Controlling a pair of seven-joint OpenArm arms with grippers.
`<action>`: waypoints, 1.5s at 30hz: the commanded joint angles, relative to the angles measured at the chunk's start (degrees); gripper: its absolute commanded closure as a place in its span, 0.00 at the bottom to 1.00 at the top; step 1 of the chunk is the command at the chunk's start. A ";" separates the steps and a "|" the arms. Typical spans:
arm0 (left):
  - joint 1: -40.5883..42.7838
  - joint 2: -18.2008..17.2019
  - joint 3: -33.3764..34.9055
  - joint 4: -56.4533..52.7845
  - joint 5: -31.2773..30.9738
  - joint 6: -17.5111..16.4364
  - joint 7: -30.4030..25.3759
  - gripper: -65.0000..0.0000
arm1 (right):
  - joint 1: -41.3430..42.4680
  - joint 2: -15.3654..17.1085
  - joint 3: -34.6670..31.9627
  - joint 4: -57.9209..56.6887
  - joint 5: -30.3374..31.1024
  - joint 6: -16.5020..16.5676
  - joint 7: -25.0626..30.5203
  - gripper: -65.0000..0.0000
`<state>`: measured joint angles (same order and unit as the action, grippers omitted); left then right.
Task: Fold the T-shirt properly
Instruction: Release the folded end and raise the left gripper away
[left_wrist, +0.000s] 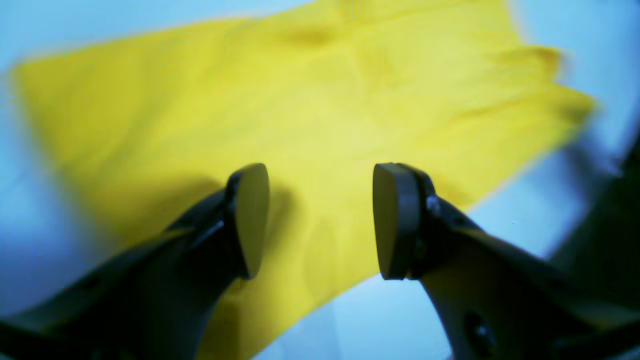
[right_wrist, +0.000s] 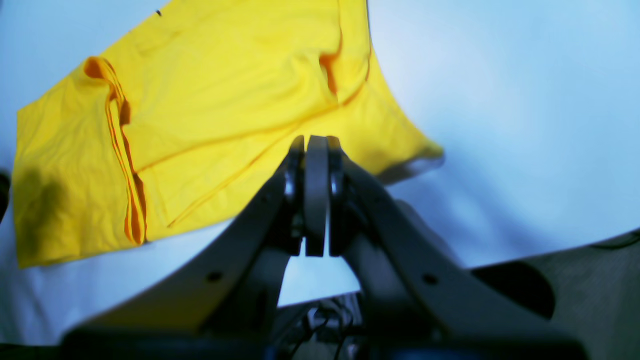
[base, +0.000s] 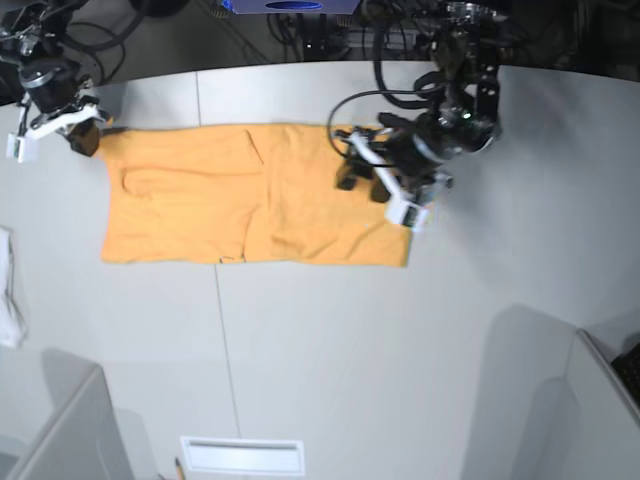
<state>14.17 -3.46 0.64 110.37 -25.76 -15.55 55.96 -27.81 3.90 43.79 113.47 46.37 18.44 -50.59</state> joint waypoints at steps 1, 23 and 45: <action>0.64 -0.54 -3.06 1.85 -1.54 -0.49 -1.50 0.53 | 0.69 0.98 0.39 0.95 1.15 0.16 -0.01 1.00; 15.06 -5.99 -38.40 1.85 -1.54 -0.84 -1.94 1.00 | 29.88 7.48 3.20 -30.17 11.61 -0.19 -26.29 0.48; 15.94 -4.93 -41.83 2.20 -1.54 -0.84 -1.94 1.00 | 36.30 20.14 -7.00 -54.35 1.23 6.57 -20.58 0.47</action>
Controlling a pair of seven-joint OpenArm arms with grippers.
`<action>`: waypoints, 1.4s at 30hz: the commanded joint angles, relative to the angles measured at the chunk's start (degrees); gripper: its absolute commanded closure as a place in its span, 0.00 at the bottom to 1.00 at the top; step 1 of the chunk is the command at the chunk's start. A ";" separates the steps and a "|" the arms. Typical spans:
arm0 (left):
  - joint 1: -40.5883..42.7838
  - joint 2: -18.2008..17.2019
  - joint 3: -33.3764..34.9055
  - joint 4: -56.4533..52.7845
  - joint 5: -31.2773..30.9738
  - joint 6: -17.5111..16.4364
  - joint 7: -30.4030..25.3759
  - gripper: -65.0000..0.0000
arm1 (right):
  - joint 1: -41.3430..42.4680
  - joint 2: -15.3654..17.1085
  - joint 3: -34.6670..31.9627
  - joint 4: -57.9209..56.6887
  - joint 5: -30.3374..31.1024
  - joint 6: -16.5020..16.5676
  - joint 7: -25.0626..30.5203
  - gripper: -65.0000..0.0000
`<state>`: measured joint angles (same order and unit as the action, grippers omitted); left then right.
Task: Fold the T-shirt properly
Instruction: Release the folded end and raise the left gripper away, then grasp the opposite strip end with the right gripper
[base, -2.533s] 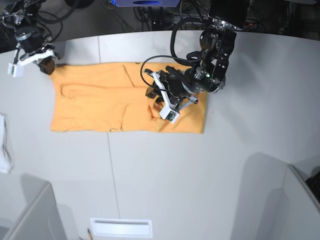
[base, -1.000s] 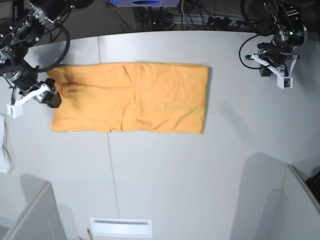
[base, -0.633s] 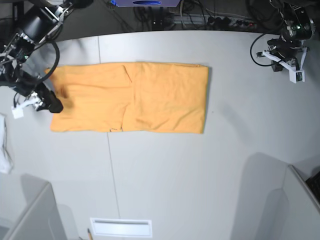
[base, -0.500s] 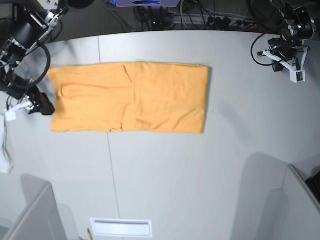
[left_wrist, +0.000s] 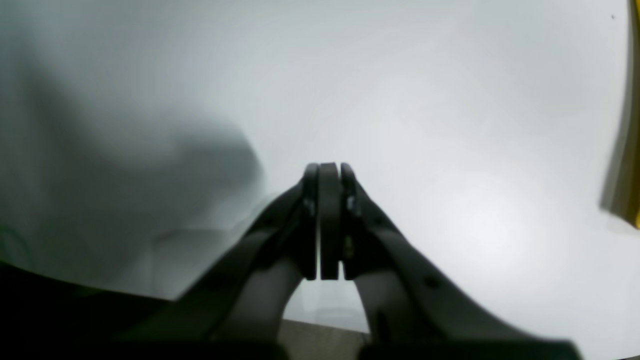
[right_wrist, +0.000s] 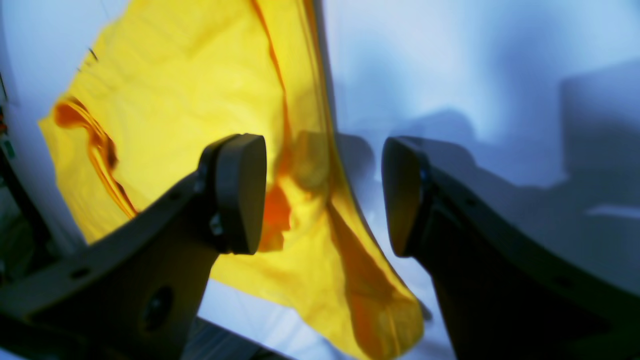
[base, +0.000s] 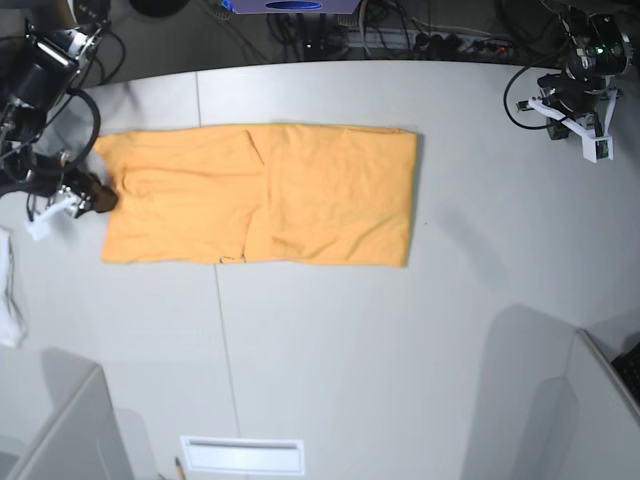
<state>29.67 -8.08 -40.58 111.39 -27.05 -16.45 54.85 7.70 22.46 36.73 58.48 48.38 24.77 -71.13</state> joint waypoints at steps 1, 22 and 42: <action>0.44 -0.06 -1.58 1.18 -0.25 -0.04 -0.83 1.00 | 0.69 1.59 -0.03 0.20 -0.86 0.32 -0.03 0.47; -0.26 2.41 -2.98 0.74 0.28 -6.98 -0.74 1.00 | -3.97 -2.99 -10.75 3.63 5.38 0.76 -0.82 0.48; -10.55 2.05 18.56 -3.04 10.56 -0.04 -0.74 1.00 | -3.53 -2.37 -11.10 3.81 5.11 -0.12 -0.73 1.00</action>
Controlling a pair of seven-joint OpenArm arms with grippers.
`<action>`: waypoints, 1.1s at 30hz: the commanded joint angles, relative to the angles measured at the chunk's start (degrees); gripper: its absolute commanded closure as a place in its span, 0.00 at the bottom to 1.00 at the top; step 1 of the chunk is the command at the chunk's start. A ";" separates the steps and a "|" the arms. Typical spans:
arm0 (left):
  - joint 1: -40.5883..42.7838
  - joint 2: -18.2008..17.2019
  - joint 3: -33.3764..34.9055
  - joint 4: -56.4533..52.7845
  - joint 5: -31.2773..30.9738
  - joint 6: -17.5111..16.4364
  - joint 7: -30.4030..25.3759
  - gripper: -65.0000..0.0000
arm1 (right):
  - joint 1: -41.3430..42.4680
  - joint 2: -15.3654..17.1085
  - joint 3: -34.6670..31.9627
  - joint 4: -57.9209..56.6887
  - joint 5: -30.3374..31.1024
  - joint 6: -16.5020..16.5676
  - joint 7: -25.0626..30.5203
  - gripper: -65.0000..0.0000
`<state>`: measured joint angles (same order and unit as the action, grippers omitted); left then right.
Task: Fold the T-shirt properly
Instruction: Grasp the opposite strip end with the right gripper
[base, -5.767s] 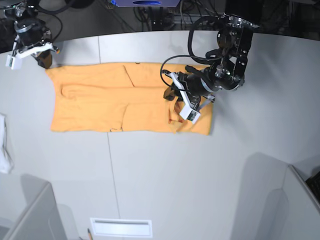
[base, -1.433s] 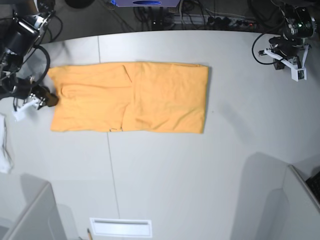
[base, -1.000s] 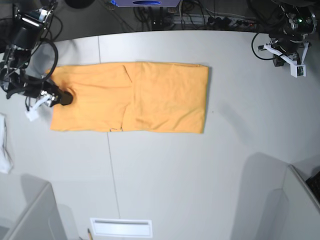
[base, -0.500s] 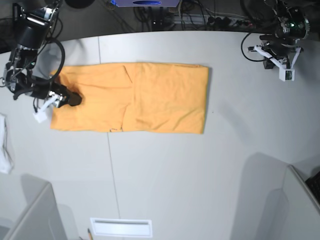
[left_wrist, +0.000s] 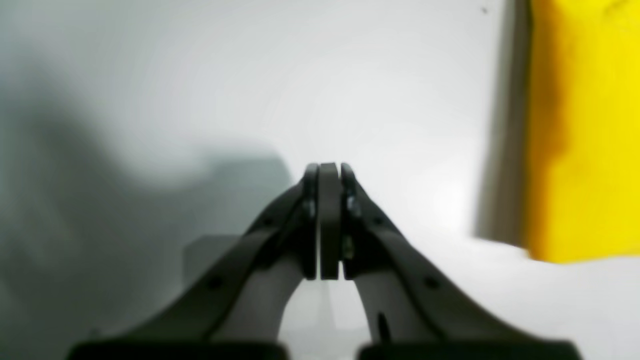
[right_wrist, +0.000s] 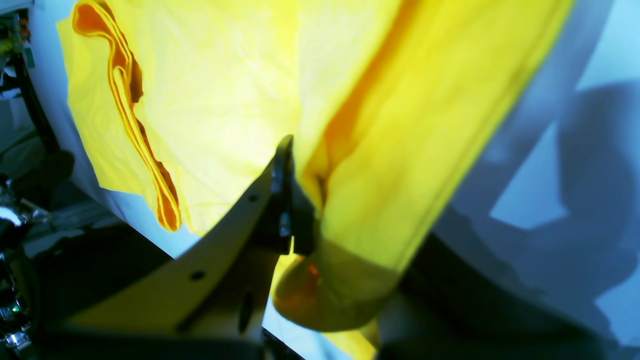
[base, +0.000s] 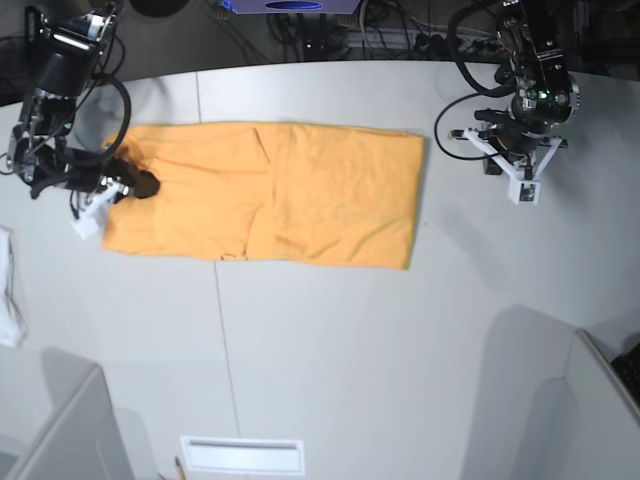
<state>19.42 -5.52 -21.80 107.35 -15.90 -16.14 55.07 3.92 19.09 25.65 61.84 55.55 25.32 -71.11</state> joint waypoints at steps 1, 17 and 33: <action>-0.39 -0.59 1.54 1.00 -0.58 0.80 -0.96 1.00 | 0.25 1.00 -0.02 0.71 -2.05 -1.89 -0.76 1.00; -1.79 -0.24 19.91 -0.58 -0.49 8.62 -1.13 1.00 | -0.63 0.38 -0.11 20.57 -2.05 -13.41 1.35 1.00; -3.46 -2.44 13.23 -1.46 -0.49 8.62 -0.96 1.00 | -2.12 -1.99 -8.20 37.63 -2.05 -21.85 1.62 1.00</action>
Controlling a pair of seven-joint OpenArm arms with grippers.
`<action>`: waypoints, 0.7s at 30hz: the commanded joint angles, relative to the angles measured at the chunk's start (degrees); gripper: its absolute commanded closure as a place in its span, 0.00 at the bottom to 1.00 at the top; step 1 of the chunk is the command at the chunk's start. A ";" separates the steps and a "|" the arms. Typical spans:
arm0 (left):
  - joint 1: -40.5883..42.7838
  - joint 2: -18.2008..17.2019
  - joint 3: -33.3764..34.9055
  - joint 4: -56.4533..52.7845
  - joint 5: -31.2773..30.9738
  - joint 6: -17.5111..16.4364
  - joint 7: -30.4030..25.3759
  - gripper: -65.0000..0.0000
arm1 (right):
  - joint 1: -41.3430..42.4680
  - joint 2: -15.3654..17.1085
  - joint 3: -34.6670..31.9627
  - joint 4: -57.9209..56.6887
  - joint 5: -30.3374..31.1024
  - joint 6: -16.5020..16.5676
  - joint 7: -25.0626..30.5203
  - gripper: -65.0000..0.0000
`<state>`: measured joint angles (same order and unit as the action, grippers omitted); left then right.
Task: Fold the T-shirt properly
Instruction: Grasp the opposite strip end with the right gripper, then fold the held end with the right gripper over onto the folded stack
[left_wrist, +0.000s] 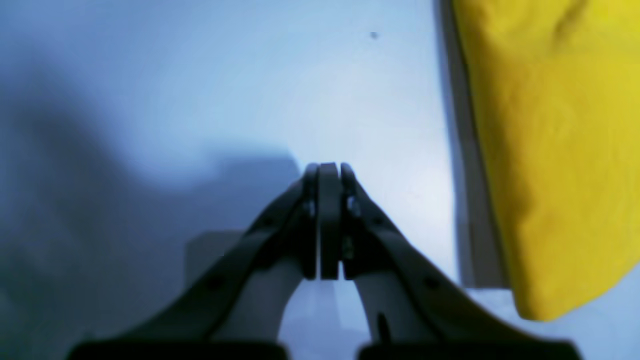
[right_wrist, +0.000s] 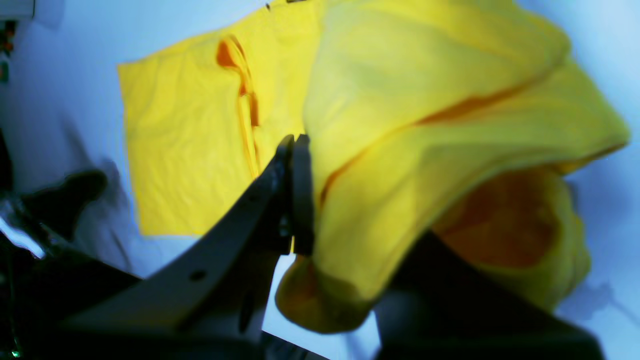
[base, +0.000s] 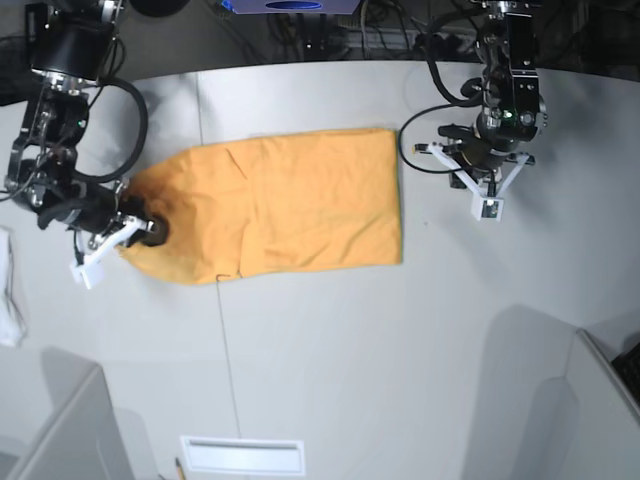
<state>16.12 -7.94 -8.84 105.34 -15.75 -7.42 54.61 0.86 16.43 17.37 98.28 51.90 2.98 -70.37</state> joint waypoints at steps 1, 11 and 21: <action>-0.16 -0.54 0.97 0.02 -0.65 -0.10 -0.50 1.00 | 0.85 0.15 0.00 2.86 1.60 -0.57 0.79 1.00; -3.33 -0.98 8.36 -3.85 8.41 -0.10 -0.50 1.00 | 1.20 -3.55 -15.21 11.92 -13.97 -2.94 5.53 1.00; -6.93 1.57 16.01 -7.71 19.31 -0.27 -0.59 1.00 | -0.03 -9.79 -35.70 14.20 -49.83 -2.94 14.94 1.00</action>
<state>9.37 -6.63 7.07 97.47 4.03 -7.33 52.93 0.12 6.68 -18.63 111.37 0.73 -0.10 -56.69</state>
